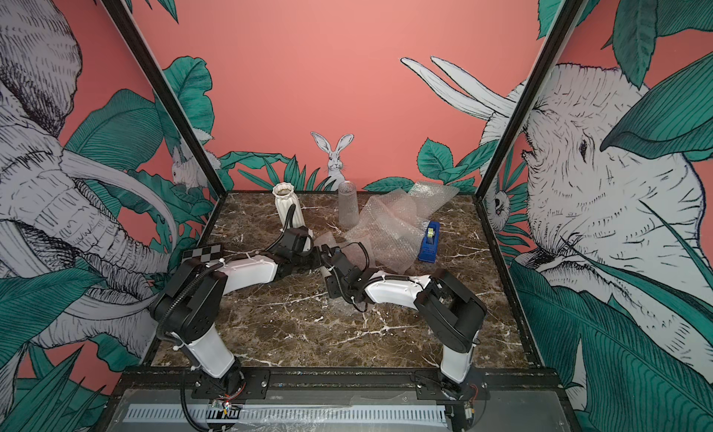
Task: Wrap vases in bubble wrap
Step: Wrap the vase in bubble wrap.
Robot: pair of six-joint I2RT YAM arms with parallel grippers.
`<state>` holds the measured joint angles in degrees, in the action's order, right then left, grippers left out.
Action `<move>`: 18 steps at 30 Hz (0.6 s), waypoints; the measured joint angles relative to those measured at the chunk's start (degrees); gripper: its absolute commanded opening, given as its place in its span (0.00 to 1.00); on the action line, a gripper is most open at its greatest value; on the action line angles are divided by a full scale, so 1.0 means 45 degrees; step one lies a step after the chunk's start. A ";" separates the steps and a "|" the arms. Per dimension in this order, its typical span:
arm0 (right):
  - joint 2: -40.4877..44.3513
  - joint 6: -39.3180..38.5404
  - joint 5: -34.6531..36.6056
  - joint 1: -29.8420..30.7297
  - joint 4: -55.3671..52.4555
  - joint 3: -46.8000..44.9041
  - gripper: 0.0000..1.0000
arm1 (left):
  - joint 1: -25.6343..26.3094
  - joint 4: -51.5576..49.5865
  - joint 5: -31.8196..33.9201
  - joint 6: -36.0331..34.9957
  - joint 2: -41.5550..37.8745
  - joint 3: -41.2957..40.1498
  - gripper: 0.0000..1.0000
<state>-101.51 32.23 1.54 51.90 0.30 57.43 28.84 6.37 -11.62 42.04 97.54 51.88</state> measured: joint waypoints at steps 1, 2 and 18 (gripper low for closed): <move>0.0102 0.0214 -0.0345 -0.0136 0.0491 -0.0316 0.55 | -0.0029 0.0029 0.0000 -0.0024 -0.0165 -0.0005 0.99; 0.0175 0.0423 -0.0656 -0.0262 0.0937 -0.0593 0.54 | -0.0058 0.0073 0.0005 -0.0024 -0.0301 -0.0015 0.99; -0.0879 0.5275 -0.4639 -0.1515 0.9267 -0.3730 0.51 | -0.0228 0.0719 -0.0223 -0.0015 -0.0078 -0.0291 0.81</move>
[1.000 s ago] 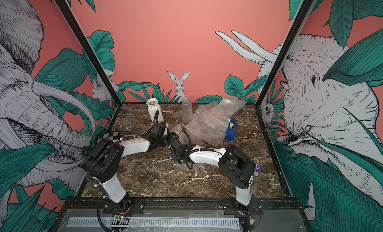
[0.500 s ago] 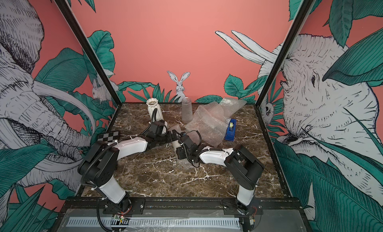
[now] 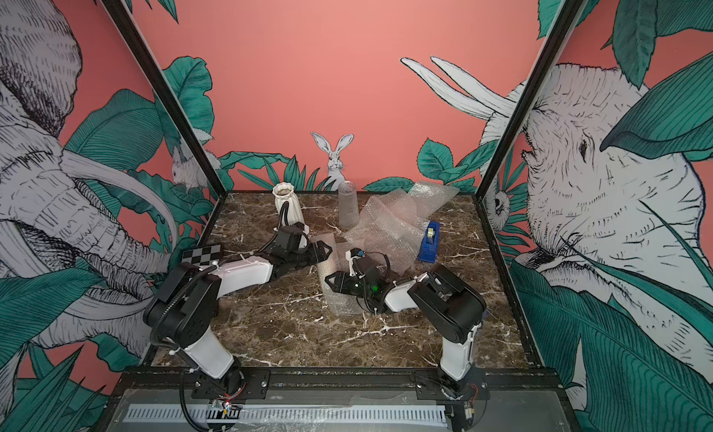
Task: Wrap vases in bubble wrap
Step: Wrap the vase in bubble wrap.
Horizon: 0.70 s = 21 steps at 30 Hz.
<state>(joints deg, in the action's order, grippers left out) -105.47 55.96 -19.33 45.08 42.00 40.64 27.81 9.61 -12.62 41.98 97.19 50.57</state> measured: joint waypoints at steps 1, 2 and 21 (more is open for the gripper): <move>-0.0058 0.0126 -0.0073 -0.0024 0.0243 -0.0073 0.51 | -0.0005 -0.0005 0.0005 -0.0019 0.0107 0.0000 0.79; -0.0092 0.0257 -0.0151 -0.0063 0.0461 -0.0155 0.52 | -0.0005 -0.0015 0.0005 -0.0029 0.0228 0.0000 0.77; 0.2210 -0.2317 0.0607 -0.0092 -0.4367 0.0622 0.78 | 0.0000 -0.0452 0.0491 -0.0092 0.0544 0.0185 0.67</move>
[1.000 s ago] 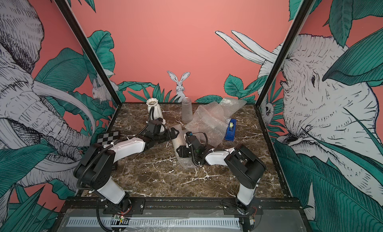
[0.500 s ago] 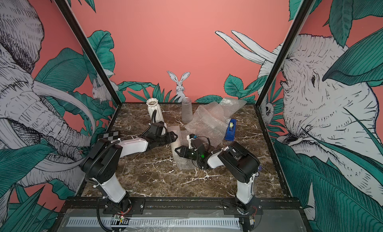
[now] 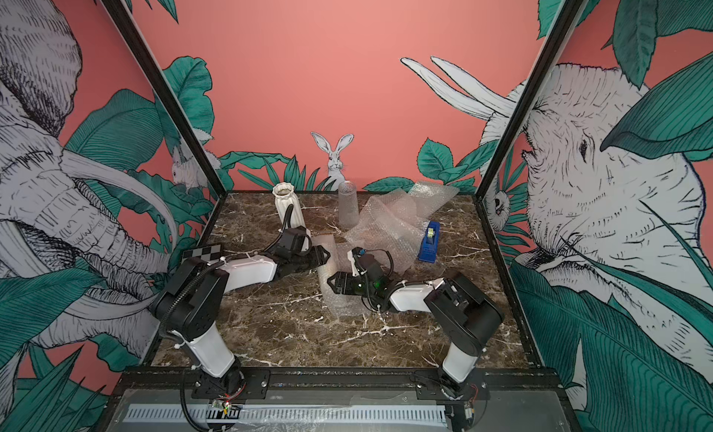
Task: Wrap vases in bubble wrap
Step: Wrap the vase in bubble wrap.
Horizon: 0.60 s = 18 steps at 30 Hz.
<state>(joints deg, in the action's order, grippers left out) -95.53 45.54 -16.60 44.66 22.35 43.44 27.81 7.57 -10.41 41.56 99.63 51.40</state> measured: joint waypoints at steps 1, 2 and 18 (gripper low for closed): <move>0.0160 -0.0345 0.0219 0.0049 -0.0573 0.0321 0.78 | 0.0000 0.0000 0.0000 0.0005 0.0000 0.0000 0.67; 0.0287 -0.0801 0.0588 0.0155 -0.1292 0.0763 0.78 | 0.0000 0.0000 -0.0005 0.0005 0.0000 0.0000 0.68; -0.1846 -0.4226 0.5187 0.2744 -0.7150 0.4852 0.72 | -0.0005 -0.0039 -0.0233 0.0427 0.0000 0.0000 0.68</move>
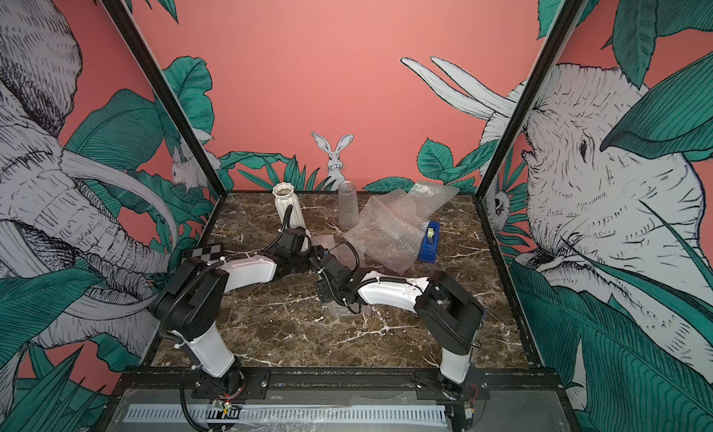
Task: Wrap vases in bubble wrap
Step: Wrap the vase in bubble wrap.
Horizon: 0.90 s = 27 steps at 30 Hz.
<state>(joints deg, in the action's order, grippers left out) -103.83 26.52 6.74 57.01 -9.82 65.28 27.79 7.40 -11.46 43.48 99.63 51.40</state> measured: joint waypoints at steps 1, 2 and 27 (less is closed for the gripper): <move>-0.0126 -0.0039 0.0087 0.0005 -0.0019 0.0044 0.72 | 0.0000 0.0000 -0.0029 0.0039 0.0000 0.0000 0.68; -0.0238 -0.0073 0.0175 0.0005 -0.0029 0.0078 0.71 | 0.0000 0.0000 -0.0039 0.0073 0.0000 0.0000 0.69; 0.0189 0.3512 -0.4600 -0.2045 0.6897 -0.3730 0.43 | -0.0549 0.0000 0.0510 -0.0223 -0.2050 -0.0486 0.98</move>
<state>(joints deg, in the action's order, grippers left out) -102.98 42.33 -13.96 47.81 21.21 48.49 25.32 7.40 -9.17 42.48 90.41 49.21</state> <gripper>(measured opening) 0.586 0.990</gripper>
